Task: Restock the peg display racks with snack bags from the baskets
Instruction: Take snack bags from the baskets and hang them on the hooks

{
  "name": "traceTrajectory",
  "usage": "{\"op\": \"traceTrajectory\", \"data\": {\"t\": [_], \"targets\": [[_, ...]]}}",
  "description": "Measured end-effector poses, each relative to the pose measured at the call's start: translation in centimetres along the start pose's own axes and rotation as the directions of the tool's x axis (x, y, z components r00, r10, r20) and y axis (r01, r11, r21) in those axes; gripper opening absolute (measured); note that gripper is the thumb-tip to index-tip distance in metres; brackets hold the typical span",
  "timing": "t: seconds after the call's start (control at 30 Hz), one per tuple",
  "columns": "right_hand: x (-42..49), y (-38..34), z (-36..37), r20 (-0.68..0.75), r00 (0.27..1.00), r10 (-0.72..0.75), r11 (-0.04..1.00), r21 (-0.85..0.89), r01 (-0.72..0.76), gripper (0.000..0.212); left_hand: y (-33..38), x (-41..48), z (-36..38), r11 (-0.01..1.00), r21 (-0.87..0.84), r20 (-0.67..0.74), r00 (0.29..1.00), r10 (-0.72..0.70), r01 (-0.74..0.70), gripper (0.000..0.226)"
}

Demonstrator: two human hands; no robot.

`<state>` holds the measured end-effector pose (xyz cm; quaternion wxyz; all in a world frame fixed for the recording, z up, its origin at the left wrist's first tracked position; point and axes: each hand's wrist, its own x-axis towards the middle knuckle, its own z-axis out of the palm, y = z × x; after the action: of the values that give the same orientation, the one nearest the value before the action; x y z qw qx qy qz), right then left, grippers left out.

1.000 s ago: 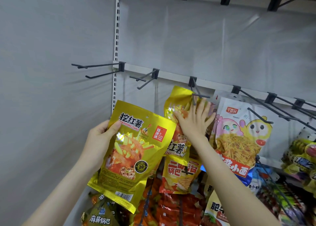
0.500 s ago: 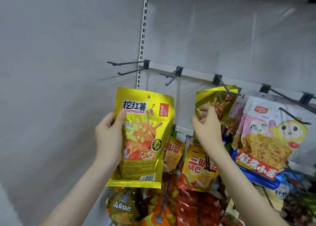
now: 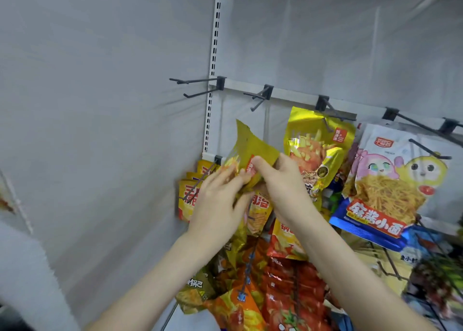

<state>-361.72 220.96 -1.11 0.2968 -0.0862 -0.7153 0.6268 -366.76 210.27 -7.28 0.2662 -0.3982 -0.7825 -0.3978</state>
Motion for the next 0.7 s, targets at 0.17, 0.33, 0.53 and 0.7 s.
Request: {"op": "traceTrajectory", "data": {"t": [0.17,0.33,0.53,0.7], "targets": [[0.5,0.5,-2.0,-0.152,0.988,-0.011,0.990,-0.143,-0.011,0.037,0.2,0.0,-0.6,0.976,-0.211,0.185,0.978,0.094,-0.054,0.054],[0.3,-0.1,-5.2,-0.005,1.000,0.022,1.000,0.020,-0.022,0.021,-0.6,2.0,-2.1,0.951,-0.252,-0.273,0.930,-0.246,0.178,0.048],[-0.4,-0.7,-7.6,0.042,0.999,0.005,0.996,0.090,-0.009,0.020,-0.2,4.2,-2.7,0.469,-0.766,0.281,0.885,-0.370,0.439,0.023],[-0.9,-1.1,-8.5,0.037,0.999,-0.009,0.998,0.068,0.006,0.019,0.5,4.3,-1.4,0.454,-0.776,0.245,0.872,-0.423,0.438,0.018]]}}
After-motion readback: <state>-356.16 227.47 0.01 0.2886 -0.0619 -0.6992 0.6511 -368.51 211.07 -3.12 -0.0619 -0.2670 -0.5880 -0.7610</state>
